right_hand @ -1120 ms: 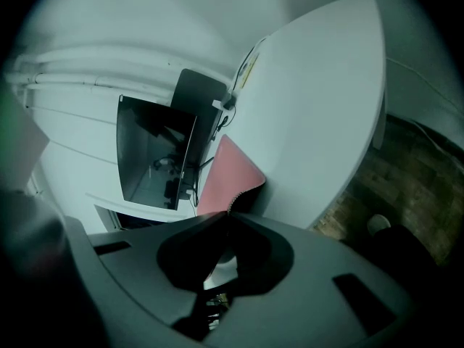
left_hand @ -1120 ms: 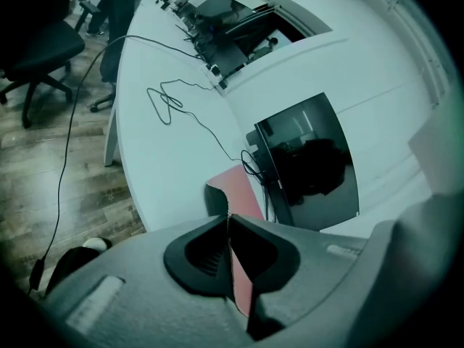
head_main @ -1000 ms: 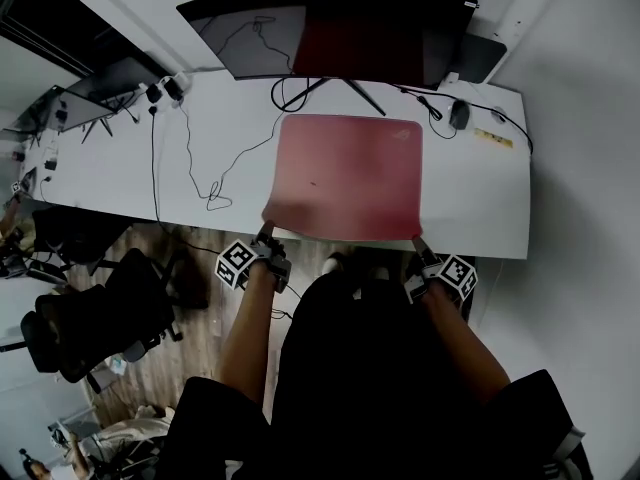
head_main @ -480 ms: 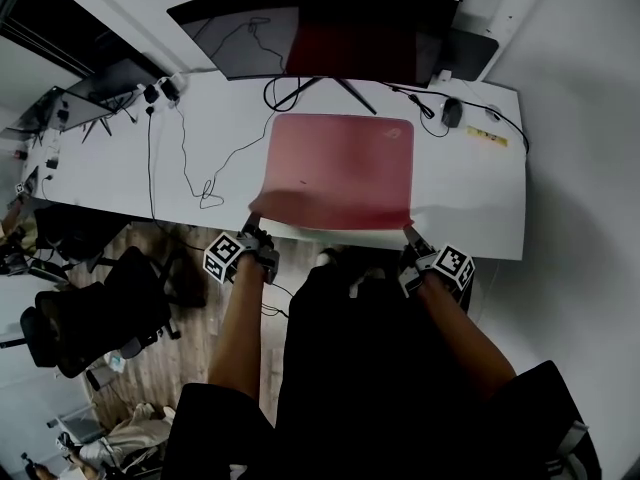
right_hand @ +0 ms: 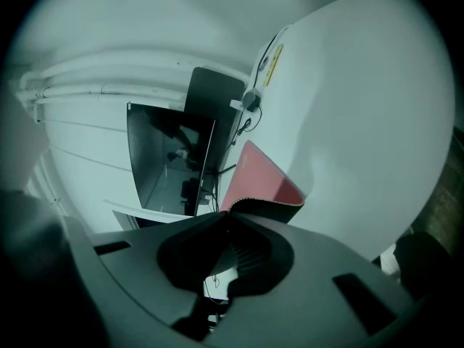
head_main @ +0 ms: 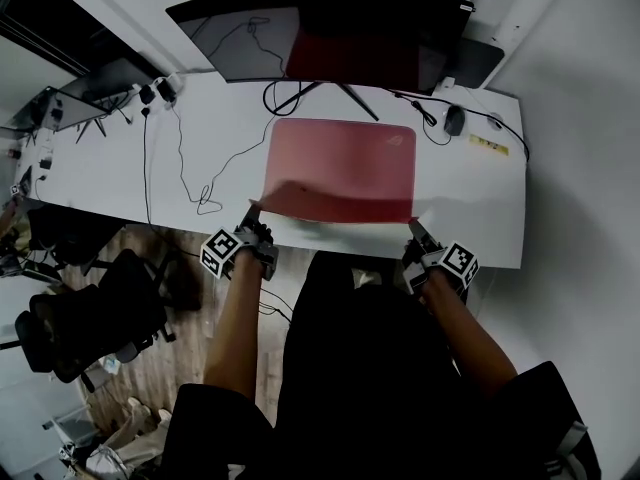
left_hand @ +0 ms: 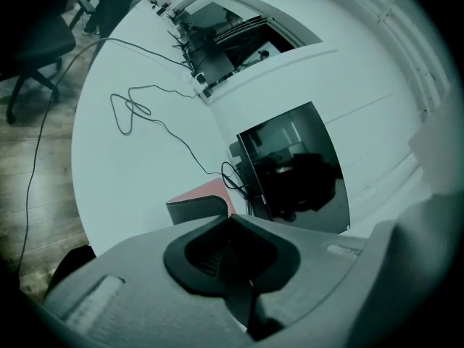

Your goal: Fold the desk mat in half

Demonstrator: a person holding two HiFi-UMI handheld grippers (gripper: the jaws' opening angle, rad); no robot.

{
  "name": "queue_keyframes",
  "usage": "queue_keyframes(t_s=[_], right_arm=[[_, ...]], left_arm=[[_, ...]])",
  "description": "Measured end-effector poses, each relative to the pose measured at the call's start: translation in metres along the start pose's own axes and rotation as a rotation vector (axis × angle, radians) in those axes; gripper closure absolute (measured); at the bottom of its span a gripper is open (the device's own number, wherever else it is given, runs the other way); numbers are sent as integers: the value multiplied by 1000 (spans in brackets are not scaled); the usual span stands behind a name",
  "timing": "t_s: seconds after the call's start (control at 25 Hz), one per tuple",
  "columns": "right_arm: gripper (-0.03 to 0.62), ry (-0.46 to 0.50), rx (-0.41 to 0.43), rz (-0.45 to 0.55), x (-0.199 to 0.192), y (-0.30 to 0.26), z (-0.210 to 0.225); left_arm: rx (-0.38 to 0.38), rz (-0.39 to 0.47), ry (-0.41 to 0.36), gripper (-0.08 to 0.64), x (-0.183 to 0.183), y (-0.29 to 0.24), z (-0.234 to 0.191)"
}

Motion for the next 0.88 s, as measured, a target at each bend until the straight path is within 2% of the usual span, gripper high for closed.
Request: queue_keyframes(t_s=[0.32,0.6,0.88], right_arm=[[578,-4,-23,41,22,-28,-9],[578,0,-39,71,43,-57,-14],[578,-13,-64,105,61,-79,-16]], left_arm=[[-15,-46,9,529,17,-36,12],[37,-75,-12,529,30,-71,21],[28,-101,0,529,40,-107,34]])
Point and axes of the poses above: the fingertips, and each gripper's own axes: y backward along the fingers, z to its right, x out of its top, the point moved 10 cm from there along y, backward along the fingers, and after that the axes turned 12 degrees about y, right-handed, at the moved point
